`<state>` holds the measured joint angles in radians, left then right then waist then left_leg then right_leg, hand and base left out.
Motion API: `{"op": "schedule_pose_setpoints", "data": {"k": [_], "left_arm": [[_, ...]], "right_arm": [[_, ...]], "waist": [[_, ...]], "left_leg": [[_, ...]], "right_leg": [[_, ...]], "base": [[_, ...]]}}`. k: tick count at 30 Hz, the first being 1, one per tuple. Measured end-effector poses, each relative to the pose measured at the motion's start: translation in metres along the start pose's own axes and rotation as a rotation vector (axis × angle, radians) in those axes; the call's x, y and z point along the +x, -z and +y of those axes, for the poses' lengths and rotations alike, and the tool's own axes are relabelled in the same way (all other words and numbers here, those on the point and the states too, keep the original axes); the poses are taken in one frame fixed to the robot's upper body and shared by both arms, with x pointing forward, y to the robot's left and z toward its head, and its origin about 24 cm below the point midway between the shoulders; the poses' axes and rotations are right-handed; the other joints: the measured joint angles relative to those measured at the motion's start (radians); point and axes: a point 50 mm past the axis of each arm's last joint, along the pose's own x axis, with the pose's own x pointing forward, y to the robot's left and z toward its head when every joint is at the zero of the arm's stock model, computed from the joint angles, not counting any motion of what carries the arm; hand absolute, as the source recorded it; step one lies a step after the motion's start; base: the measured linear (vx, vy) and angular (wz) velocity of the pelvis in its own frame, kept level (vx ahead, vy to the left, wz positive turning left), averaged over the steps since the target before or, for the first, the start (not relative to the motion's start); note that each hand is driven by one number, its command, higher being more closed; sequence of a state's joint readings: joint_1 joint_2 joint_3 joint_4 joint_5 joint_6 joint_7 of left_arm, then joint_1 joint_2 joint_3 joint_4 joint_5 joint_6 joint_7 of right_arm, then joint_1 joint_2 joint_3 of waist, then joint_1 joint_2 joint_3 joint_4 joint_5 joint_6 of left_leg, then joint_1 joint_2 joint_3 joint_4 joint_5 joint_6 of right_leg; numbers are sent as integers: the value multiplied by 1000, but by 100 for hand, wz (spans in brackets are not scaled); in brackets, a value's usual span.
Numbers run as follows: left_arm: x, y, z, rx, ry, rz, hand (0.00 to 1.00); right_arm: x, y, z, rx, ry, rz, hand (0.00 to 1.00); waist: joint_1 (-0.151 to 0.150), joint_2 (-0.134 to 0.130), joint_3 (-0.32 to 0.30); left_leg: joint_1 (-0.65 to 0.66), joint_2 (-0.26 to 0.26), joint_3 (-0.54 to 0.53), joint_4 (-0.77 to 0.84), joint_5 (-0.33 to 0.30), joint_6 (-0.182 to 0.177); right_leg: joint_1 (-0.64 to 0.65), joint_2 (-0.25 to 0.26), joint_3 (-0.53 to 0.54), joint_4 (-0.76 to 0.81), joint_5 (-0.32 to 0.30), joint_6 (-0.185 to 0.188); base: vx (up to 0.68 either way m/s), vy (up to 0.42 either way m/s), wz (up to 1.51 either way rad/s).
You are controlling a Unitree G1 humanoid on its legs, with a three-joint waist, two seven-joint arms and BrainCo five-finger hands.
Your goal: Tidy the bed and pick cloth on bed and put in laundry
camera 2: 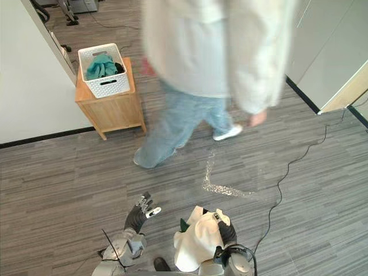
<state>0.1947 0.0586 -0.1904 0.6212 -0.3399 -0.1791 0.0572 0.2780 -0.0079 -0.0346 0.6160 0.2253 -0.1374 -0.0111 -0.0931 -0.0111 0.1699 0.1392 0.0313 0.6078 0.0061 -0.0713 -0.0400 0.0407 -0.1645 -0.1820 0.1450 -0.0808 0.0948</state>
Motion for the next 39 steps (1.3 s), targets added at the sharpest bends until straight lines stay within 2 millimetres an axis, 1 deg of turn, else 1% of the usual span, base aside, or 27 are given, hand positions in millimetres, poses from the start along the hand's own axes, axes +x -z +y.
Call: {"op": "schedule_pose_setpoints", "data": {"k": [3, 6, 8, 10, 11, 12, 13, 16, 19, 20, 22, 23, 24, 25, 26, 27, 28, 29, 30, 31, 32, 33, 34, 36, 37, 38, 39], "left_arm": [[-3, 24, 13, -11, -97, 107, 0], [1, 29, 19, -2, -158, 151, 0], [3, 28, 21, 12, -174, 157, 0], [3, 27, 21, 11, -177, 153, 0], [5, 25, 18, 10, -170, 146, 0], [7, 24, 14, 7, -161, 142, 0], [7, 25, 10, 1, -155, 148, 0], [9, 25, 4, -4, -144, 149, 0], [11, 24, 4, 2, -143, 152, 0], [11, 24, 3, 8, -137, 151, 0], [11, 26, 2, 12, -135, 159, 0], [14, 20, 0, 23, -125, 144, 0], [15, 19, 0, 26, -122, 141, 0], [14, 20, 0, 27, -122, 144, 0], [15, 20, 0, 30, -121, 141, 0], [15, 20, 0, 42, -115, 146, 0], [14, 21, 2, 55, -116, 151, 0], [14, 22, 1, 72, -105, 156, 0], [14, 22, 2, 105, -93, 158, 0], [12, 23, 4, 132, -86, 163, 0], [13, 22, 5, 143, -83, 161, 0], [14, 21, 3, 157, -80, 158, 0], [15, 20, 1, 172, -73, 155, 0], [17, 18, -3, 197, -62, 148, 0], [17, 18, -1, 217, -63, 149, 0], [14, 24, 2, 232, -69, 171, 0], [13, 29, -1, 216, -71, 191, 0]], "right_arm": [[0, 7, -14, 18, 73, 22, 100], [4, 6, -20, 8, 121, 28, 100], [5, 4, -21, -23, 121, 23, 100], [5, 2, -22, -33, 120, 16, 100], [5, 0, -24, -42, 122, 10, 100], [6, -5, -27, -54, 124, -11, 100], [6, -8, -32, -68, 132, -18, 100], [4, -9, -42, -102, 154, -12, 100], [2, -5, -42, -132, 154, -1, 100], [0, -5, -45, -149, 153, 0, 100], [-1, -5, -46, -160, 150, -1, 100], [-3, -3, -44, -168, 139, 0, 100], [-4, -1, -40, -163, 130, 4, 100], [-6, 4, -37, -161, 123, 15, 100], [-6, 4, -36, -158, 122, 15, 100], [-6, 3, -32, -147, 117, 3, 100], [-7, 2, -32, -145, 118, -4, 100], [-8, 1, -33, -145, 120, -10, 100], [-8, -1, -34, -146, 122, -19, 100], [-8, -4, -33, -146, 117, -36, 100], [-7, -6, -32, -145, 114, -45, 100], [-7, -12, -30, -146, 107, -69, 100], [-6, -17, -32, -153, 104, -93, 100], [-3, -30, -35, -183, 98, -136, 100], [-1, -32, -33, -192, 91, -141, 100], [-2, -30, -34, -208, 88, -133, 100], [1, -42, -42, -259, 94, -159, 100]], "waist": [[2, 14, 1], [17, 32, 5], [23, 35, 10], [24, 37, 19], [24, 43, 25], [28, 67, 42], [24, 72, 48], [28, 73, 49], [28, 74, 49], [29, 87, 50], [40, 98, 48], [54, 74, 45], [55, 60, 43], [55, 33, 34], [56, 18, 36], [50, 4, 43], [49, 2, 45], [43, 4, 51], [23, 16, 59], [12, 20, 62], [2, 21, 62], [-6, 25, 64], [-12, 39, 71], [-33, 75, 92], [-40, 72, 94], [-38, 72, 94], [-28, 122, 99]], "left_leg": [[23, 22, 3, 31, -11, -18], [31, 66, 37, 73, -23, -35], [11, 121, 68, 167, -52, -79], [-61, 231, 82, 405, -58, -86], [-79, 258, 77, 464, -54, -83], [-102, 305, 66, 573, -31, -77], [-154, 315, 22, 653, -2, -92], [-175, 231, -35, 560, -57, -76], [-182, 155, -14, 278, -50, -73], [-172, 163, -4, 198, -53, -74], [-176, 174, -1, 190, -31, -30], [-178, 155, 14, 210, -50, 0], [-177, 141, 18, 217, -60, 13], [-166, 109, 22, 210, -76, 21], [-149, 88, 24, 203, -85, 22], [-113, 54, 22, 188, -104, 25], [-70, 32, 13, 167, -111, 28], [-19, 16, -13, 145, -118, 37], [37, 16, -48, 132, -134, 33], [79, 26, -78, 127, -144, 20], [96, 36, -87, 122, -149, 12], [119, 48, -110, 103, -152, 5], [134, 69, -124, 91, -155, -4], [167, 124, -124, 67, -149, -30], [207, 128, -112, 35, -125, -84], [271, 145, -94, 11, -109, -115], [297, 183, -64, 15, -71, -160]], "right_leg": [[37, 14, -7, -23, 0, 0], [47, 46, 16, -44, 6, -10], [45, 67, 37, -47, -6, -34], [52, 93, 57, -61, -2, -54], [53, 100, 60, -63, -5, -60], [63, 113, 82, -62, -6, -69], [61, 112, 108, -62, -6, -80], [61, 86, 170, -83, -1, -93], [63, 79, 209, -121, 1, -95], [62, 96, 211, -129, -4, -88], [70, 110, 217, -125, -16, -69], [55, 86, 215, -70, -52, -40], [37, 70, 214, -22, -88, -33], [-24, 34, 211, 130, -158, 2], [-74, 16, 207, 248, -192, 27], [-154, -19, 204, 467, -199, 89], [-189, -37, 212, 596, -164, 136], [-223, -51, 203, 727, -105, 143], [-249, -60, 163, 840, -128, 125], [-274, -65, 102, 859, -166, 71], [-295, -65, 72, 849, -180, 45], [-349, -61, 22, 796, -204, 2], [-389, -47, -9, 716, -210, -19], [-449, -26, -58, 461, -152, -36], [-448, -16, -75, 255, -25, -41], [-436, -5, -64, 236, 165, -104], [-455, 28, -69, 317, 113, -117]], "base": [[-38, -78, -4], [-83, -111, -32], [-54, -144, -55], [13, -195, -53], [42, -165, -62], [49, -128, -64], [61, -102, -60], [81, -18, -47], [159, 77, -43], [128, 137, -39], [175, 215, -39], [250, 291, -26], [271, 251, -5], [260, 211, 6], [305, 189, 10], [337, 208, 13], [356, 216, 30], [397, 203, 58], [444, 147, 85], [451, 103, 87], [477, 18, 81], [497, -60, 69], [623, -136, 75], [577, -174, 58], [689, -201, 40], [891, -245, -2], [910, -278, -31]]}}
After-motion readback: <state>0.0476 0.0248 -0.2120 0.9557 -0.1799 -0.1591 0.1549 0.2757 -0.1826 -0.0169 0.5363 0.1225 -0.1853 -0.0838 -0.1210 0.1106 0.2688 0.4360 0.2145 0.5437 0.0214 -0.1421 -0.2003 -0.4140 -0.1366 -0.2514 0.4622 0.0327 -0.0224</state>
